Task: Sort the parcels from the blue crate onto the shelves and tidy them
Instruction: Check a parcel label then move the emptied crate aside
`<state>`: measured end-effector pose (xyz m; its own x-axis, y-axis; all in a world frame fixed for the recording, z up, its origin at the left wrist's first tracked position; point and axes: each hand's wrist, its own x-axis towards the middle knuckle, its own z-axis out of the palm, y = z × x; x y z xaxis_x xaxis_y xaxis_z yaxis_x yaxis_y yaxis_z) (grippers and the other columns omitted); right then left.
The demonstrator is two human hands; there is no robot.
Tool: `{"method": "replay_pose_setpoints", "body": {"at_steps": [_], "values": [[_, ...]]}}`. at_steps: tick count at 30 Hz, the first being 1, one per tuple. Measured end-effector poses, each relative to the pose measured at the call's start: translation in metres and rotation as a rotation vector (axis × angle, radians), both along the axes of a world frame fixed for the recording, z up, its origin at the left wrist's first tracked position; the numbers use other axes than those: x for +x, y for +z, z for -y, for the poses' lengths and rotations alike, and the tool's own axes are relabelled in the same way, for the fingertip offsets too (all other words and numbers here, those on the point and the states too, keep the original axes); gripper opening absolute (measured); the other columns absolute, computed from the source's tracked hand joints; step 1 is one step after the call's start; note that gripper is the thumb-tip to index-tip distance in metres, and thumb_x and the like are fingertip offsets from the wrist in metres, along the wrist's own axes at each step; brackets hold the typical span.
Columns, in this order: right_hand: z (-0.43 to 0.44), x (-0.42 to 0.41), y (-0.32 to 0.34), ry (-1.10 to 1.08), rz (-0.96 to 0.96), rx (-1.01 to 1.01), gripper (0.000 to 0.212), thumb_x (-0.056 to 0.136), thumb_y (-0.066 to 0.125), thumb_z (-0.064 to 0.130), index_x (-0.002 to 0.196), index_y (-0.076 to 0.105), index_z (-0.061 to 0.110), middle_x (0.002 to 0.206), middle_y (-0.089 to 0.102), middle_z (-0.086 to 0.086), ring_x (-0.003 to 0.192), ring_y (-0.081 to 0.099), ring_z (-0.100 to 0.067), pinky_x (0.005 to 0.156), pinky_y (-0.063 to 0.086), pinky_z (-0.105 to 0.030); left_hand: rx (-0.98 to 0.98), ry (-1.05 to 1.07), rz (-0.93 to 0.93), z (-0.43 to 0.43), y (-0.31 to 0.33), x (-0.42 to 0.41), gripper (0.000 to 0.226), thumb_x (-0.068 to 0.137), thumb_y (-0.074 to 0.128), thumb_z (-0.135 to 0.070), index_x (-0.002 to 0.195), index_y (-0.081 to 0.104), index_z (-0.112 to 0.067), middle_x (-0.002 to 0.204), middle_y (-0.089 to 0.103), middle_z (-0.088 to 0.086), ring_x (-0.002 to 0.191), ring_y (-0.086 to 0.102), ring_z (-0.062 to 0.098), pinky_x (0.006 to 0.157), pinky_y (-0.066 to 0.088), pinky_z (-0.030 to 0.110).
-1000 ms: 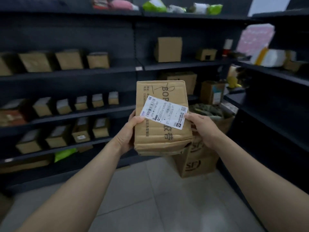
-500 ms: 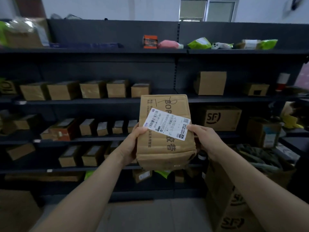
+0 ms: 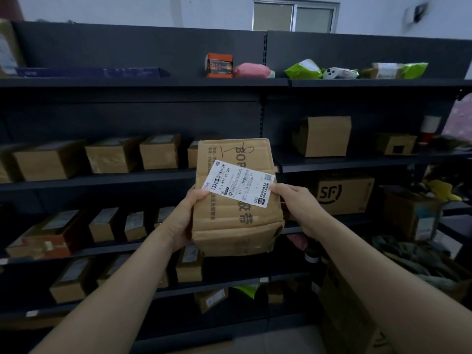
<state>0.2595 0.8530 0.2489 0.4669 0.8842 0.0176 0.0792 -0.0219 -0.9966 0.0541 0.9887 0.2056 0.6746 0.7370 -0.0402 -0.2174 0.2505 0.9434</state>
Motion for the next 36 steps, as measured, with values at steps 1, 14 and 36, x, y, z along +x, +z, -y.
{"method": "replay_pose_setpoints", "body": {"at_steps": [1, 14, 36], "values": [[-0.01, 0.005, 0.0, -0.004, 0.001, -0.003, 0.021, 0.097, 0.055, 0.028, 0.1, 0.072, 0.017, 0.092, 0.077, 0.003, 0.084, 0.073, -0.012, 0.069, 0.052, -0.024, -0.008, 0.001, -0.005, -0.009, 0.0, 0.005, 0.069, 0.074, 0.064, -0.046, 0.135, 0.044, -0.023, 0.122, 0.063, 0.014, 0.109, 0.062, 0.034, 0.081, 0.053, 0.046], [-0.124, 0.136, 0.028, -0.039, 0.085, 0.003, 0.021, 0.096, 0.053, 0.03, 0.09, 0.071, 0.02, 0.086, 0.077, 0.003, 0.078, 0.072, -0.011, 0.068, 0.053, -0.026, 0.074, 0.04, -0.005, -0.105, 0.026, 0.142, 0.06, 0.083, 0.058, -0.048, 0.135, 0.044, -0.023, 0.118, 0.066, 0.009, 0.106, 0.064, 0.027, 0.076, 0.054, 0.037], [-0.3, 0.205, 0.045, -0.177, 0.076, 0.007, 0.023, 0.092, 0.058, 0.034, 0.095, 0.069, 0.014, 0.086, 0.073, 0.002, 0.077, 0.068, -0.012, 0.064, 0.049, -0.022, 0.006, 0.074, -0.051, -0.287, 0.036, 0.23, 0.05, 0.079, 0.06, -0.057, 0.118, 0.062, -0.026, 0.11, 0.07, 0.007, 0.108, 0.062, 0.029, 0.101, 0.039, 0.052]]}}
